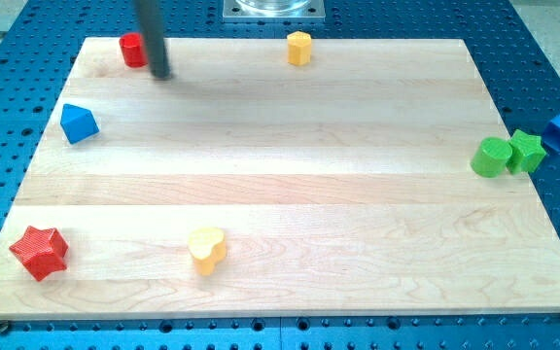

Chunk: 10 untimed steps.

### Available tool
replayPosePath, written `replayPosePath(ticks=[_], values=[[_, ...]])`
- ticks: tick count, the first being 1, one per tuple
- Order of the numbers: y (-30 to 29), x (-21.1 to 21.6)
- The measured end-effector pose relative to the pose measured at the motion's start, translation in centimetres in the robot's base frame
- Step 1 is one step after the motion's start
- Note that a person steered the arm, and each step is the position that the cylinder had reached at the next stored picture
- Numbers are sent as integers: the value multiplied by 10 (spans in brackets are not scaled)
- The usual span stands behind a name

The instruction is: Place the blue triangle below the green circle

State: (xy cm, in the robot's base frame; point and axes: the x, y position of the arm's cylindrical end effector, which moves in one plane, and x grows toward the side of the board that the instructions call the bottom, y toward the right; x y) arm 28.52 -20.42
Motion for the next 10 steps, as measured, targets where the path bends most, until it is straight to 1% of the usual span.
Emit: replayPosePath(ticks=[1,2,3,4,5,6,7,8,9,10], values=[[-18,26],[-36,68],[-55,94],[-100,91],[-101,105],[-16,121],[18,135],[-57,107],[-100,125],[4,142]])
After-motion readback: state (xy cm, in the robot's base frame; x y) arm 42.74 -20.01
